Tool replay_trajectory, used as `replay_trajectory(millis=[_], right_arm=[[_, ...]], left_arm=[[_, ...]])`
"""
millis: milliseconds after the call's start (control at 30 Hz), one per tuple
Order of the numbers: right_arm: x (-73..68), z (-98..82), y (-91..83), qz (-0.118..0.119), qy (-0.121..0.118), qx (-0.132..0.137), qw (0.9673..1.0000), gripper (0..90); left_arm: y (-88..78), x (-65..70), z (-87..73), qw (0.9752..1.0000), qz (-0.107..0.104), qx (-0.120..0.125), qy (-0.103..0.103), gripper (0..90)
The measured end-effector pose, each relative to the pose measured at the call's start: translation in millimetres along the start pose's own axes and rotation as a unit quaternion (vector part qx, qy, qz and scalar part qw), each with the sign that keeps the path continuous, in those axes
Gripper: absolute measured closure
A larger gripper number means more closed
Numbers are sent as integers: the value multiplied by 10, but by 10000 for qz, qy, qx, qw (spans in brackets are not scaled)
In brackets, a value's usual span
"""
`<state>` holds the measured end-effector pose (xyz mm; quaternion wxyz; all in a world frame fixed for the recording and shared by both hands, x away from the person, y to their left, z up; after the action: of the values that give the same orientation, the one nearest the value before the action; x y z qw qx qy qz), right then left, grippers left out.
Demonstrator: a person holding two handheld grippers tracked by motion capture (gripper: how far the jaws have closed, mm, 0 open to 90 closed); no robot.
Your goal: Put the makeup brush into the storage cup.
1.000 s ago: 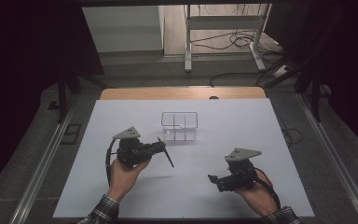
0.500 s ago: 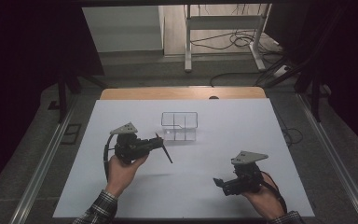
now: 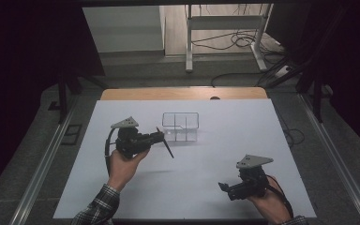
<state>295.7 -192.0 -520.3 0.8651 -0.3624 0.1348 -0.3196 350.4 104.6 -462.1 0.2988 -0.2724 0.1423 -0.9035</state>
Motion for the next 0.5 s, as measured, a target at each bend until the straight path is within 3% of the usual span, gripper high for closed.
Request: replay_trajectory(millis=[500], right_arm=[[85,-70,-80,-174,13,-22,9998,6]], left_arm=[[33,-94,227,9999,137,70,0,832]])
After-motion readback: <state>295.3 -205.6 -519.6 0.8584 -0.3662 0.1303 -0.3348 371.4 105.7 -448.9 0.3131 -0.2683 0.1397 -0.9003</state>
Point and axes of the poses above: each handheld gripper's, and its own axes: y roughly forward along the jaws, z roughly out of its top, x roughly to its right, the point moved 7 cm from there along y, roughly forward along the jaws, and after that the axes turned 2 degrees about -y, right-handed, at the moved point
